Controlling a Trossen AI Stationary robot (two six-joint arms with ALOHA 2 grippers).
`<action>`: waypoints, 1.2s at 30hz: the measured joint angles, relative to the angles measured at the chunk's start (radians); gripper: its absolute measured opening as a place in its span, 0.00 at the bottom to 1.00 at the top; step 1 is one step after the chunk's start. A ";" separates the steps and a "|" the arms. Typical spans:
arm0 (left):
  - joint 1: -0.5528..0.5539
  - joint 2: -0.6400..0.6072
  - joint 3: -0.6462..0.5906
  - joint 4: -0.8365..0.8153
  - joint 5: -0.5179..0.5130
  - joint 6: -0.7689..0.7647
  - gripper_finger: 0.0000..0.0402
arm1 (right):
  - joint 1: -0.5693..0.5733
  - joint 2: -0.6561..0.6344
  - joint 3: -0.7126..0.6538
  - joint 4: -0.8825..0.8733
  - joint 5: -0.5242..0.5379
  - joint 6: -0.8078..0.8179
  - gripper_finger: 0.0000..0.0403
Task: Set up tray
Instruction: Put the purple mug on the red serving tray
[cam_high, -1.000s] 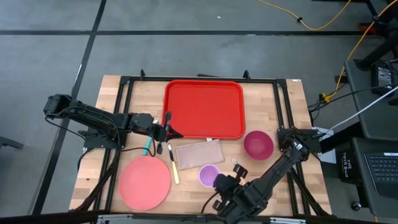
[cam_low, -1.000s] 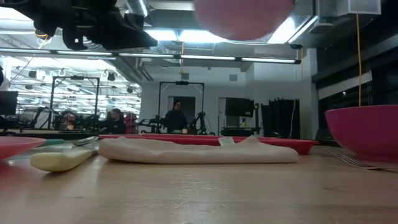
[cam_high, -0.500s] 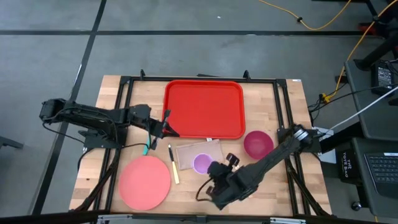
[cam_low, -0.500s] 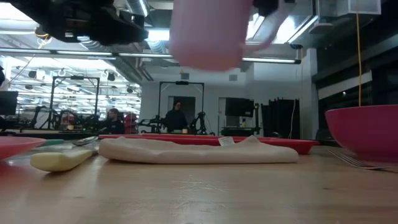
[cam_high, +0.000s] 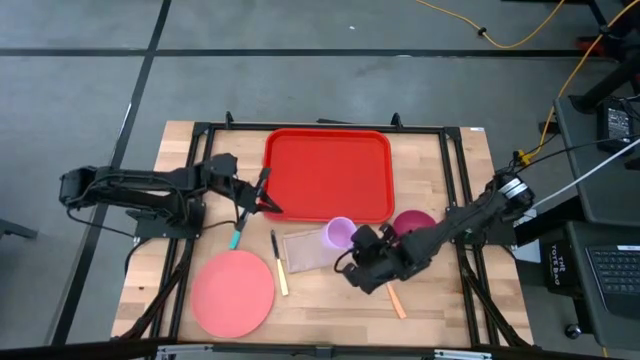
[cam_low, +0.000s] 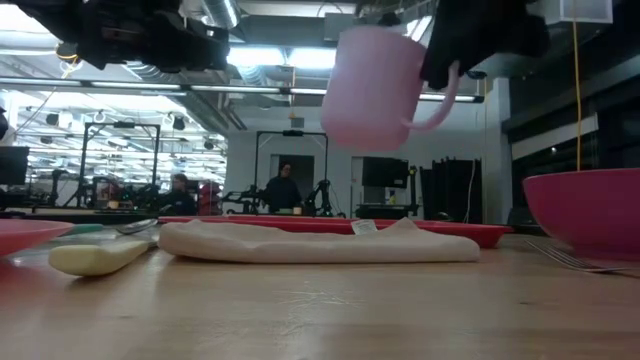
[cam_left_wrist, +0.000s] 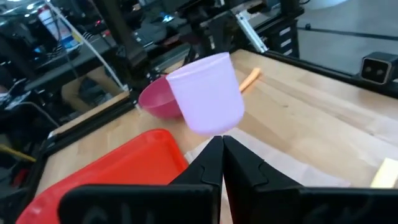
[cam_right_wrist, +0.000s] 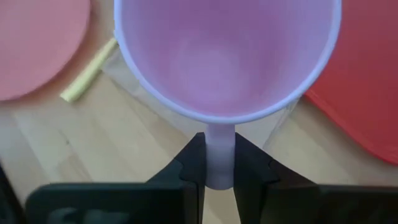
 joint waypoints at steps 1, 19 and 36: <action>0.006 0.000 0.000 -0.003 -0.001 0.000 0.00 | -0.010 0.001 0.000 -0.006 -0.015 -0.024 0.14; 0.020 0.001 0.000 -0.012 -0.026 0.041 0.01 | -0.233 -0.180 -0.096 -0.056 -0.135 -0.447 0.14; 0.020 0.004 0.001 0.058 -0.026 0.112 0.00 | -0.430 -0.468 -0.428 0.076 -0.307 -0.769 0.14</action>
